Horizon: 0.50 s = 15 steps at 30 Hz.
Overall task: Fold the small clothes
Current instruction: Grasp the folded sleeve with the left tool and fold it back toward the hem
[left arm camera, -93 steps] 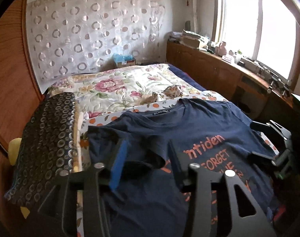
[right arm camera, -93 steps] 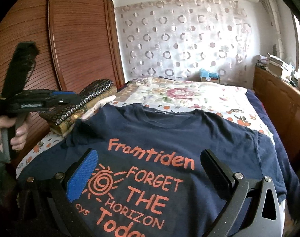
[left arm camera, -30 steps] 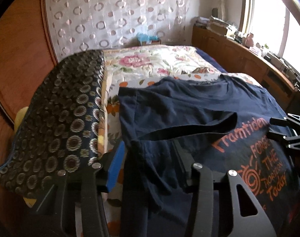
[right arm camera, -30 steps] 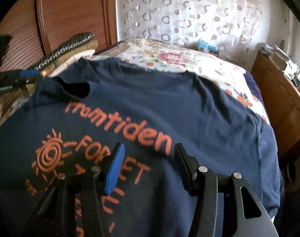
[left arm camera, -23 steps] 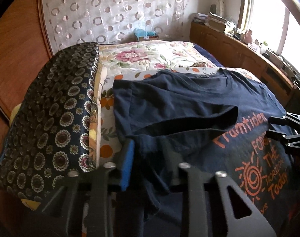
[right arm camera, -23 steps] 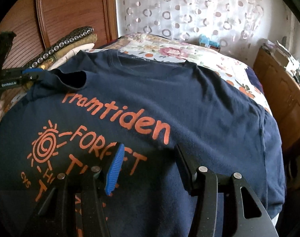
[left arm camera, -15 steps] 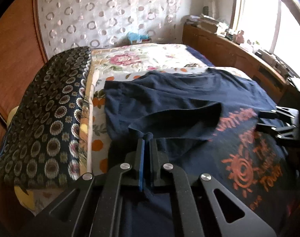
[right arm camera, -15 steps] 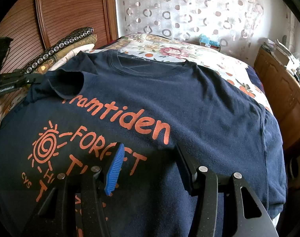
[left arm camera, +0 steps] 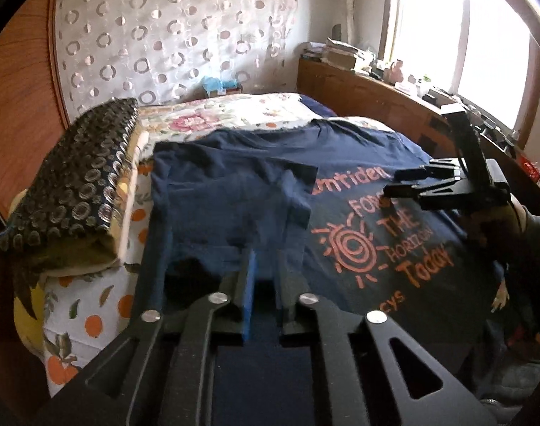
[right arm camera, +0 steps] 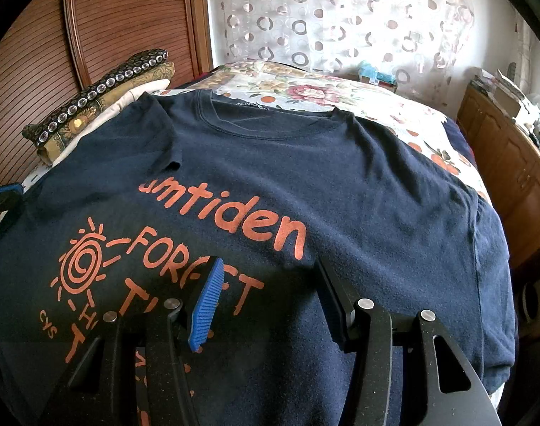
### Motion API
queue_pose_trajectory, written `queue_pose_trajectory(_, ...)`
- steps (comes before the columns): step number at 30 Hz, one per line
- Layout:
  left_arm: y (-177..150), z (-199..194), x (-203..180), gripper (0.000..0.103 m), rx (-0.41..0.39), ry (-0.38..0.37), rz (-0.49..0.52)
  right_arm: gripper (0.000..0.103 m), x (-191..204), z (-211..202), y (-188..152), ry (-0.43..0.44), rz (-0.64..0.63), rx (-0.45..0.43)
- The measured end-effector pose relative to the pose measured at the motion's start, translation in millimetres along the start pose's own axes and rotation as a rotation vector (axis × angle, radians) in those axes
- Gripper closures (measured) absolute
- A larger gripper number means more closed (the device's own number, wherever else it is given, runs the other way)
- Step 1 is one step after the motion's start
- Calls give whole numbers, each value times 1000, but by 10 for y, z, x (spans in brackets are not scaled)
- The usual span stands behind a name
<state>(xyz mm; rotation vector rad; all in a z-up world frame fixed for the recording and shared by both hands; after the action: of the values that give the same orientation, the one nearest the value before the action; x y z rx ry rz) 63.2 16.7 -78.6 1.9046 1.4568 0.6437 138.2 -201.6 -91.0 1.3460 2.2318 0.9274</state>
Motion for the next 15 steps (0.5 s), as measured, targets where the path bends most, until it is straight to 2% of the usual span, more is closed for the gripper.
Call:
queue_pose_trajectory(2,38,-36,26,64,-20,10,-6,49,-1,-3,0,-1,0,0)
queue_pose_trajectory(4,59,-64,50,57,-36,14,-15,49,-25,-18,-6,-1,10,-5)
queue_pose_trajectory(8,91,-46,106,28,-46,32,-31,49,-143,-189,-54,-8,30,-45)
queue_pose_trajectory(15,92,-38,41,27,-68,53,-62,49,-740,-719,-261,-113,100,-116)
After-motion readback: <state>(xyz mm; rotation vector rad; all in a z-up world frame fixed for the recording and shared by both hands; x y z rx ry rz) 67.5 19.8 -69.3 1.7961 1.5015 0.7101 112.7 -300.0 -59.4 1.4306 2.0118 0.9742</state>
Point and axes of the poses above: each gripper's, at about its wrist camera, not at the fingertips, and z roughly the way its jaws point, x to its left, y to its top, the point moved 4 cm from there along z, roughly the way its jaws point, and after that the axes turned 4 degrees about y, right-handed, at the moved point
